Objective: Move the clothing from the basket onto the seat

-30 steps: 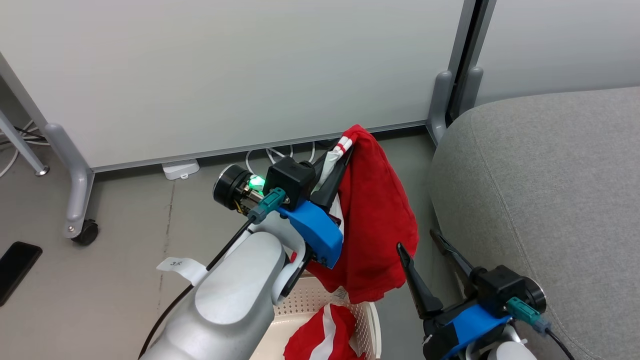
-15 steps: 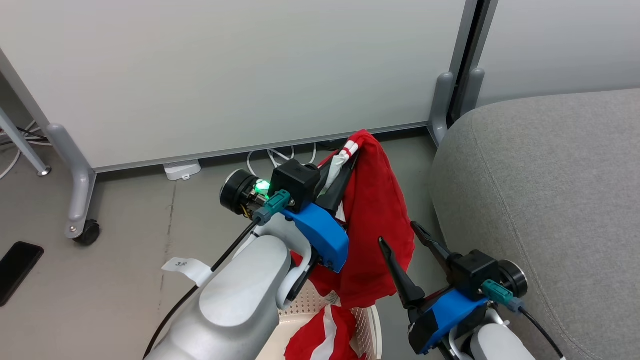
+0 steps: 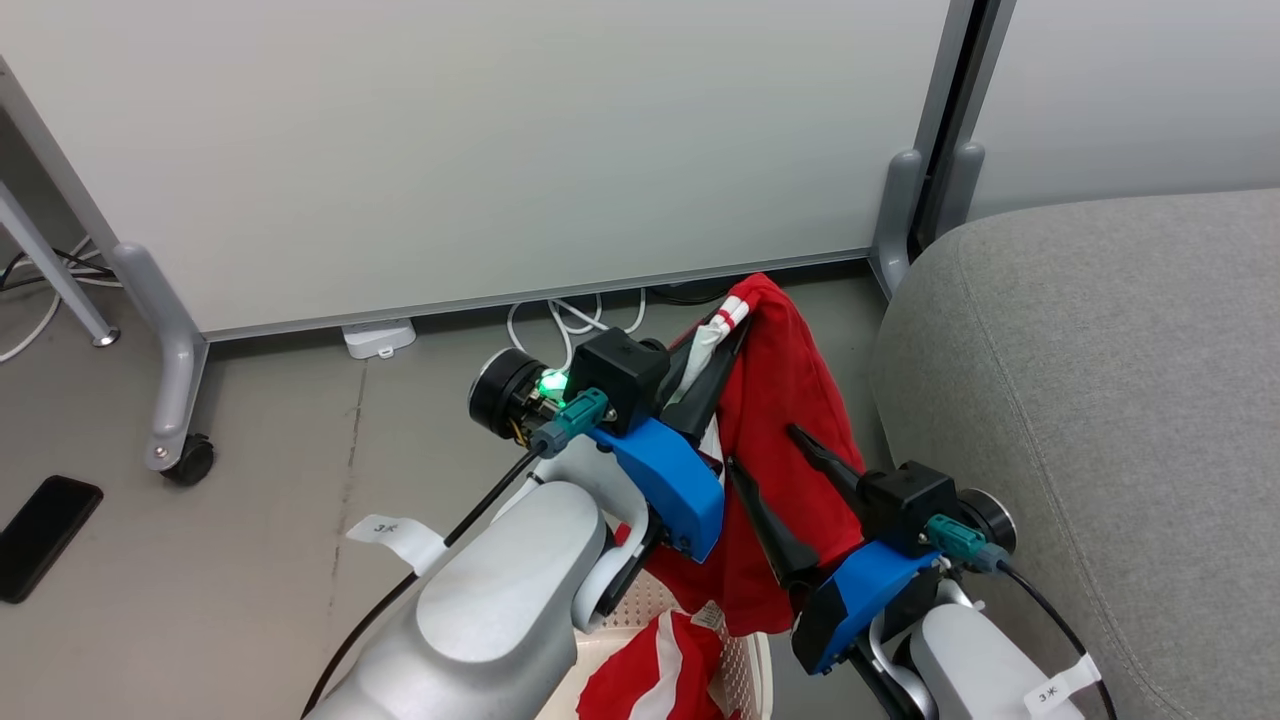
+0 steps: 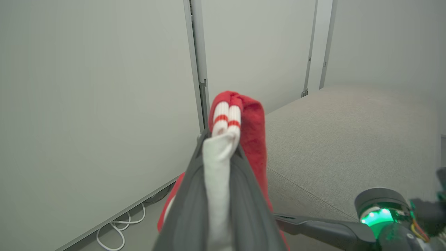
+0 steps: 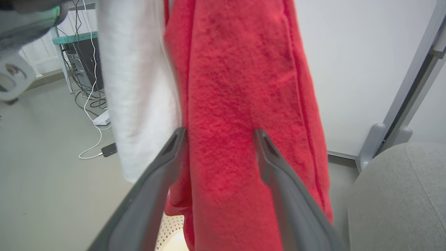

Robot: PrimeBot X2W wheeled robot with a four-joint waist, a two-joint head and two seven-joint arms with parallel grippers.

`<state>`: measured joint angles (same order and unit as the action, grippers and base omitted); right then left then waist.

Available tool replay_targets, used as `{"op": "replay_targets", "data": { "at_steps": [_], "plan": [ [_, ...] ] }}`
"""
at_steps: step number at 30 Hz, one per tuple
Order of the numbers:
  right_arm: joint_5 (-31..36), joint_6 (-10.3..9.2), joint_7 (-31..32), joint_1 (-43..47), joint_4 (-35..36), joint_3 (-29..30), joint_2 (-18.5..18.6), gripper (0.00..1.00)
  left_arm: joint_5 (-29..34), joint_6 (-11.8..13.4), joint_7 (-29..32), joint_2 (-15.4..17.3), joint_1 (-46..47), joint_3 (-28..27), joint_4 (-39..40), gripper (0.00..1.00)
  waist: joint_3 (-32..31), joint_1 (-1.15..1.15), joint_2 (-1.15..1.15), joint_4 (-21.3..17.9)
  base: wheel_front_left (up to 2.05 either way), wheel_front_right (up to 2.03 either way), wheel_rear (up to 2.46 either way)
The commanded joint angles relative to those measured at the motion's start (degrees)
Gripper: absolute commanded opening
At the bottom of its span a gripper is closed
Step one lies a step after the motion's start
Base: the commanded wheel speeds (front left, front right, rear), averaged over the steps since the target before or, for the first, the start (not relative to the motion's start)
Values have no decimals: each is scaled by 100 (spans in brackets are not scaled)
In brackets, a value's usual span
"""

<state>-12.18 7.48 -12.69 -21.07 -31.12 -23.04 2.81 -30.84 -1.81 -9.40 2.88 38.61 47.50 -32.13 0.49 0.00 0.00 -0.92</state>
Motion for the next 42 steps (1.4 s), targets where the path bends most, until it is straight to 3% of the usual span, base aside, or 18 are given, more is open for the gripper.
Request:
{"op": "replay_targets", "data": {
  "at_steps": [1, 17, 18, 19, 20, 42],
  "plan": [
    [21, 3, -52, -137, -118, 6, 14, 100, -51, 22, 4, 2, 98, 40, 43, 0, 4, 0, 0, 12, 0, 0, 0],
    [63, 3, -216, -826, -1169, 287, 13, 100, -315, 91, 38, 2, 244, 346, 149, 0, 29, 0, 0, 123, 0, 0, 0],
    [20, 3, -216, -856, -1229, 264, 13, 71, -329, 92, 39, 2, 249, 358, 147, 0, 33, 0, 0, 122, 0, 0, 0],
    [-7, 3, -219, -896, -1280, 247, 13, 28, -333, 95, 38, 2, 256, 371, 143, 0, 37, 0, 0, 119, 0, 0, 0],
    [-33, 3, -224, -932, -1327, 231, 13, 0, -336, 99, 37, 2, 262, 380, 134, 0, 39, 0, 0, 116, 0, 0, 0],
    [-445, 3, -258, -990, -1470, 82, 12, 0, -425, 164, -54, 59, 291, 427, -77, 0, 58, 0, 0, -41, 0, 0, 0]
  ]
}}
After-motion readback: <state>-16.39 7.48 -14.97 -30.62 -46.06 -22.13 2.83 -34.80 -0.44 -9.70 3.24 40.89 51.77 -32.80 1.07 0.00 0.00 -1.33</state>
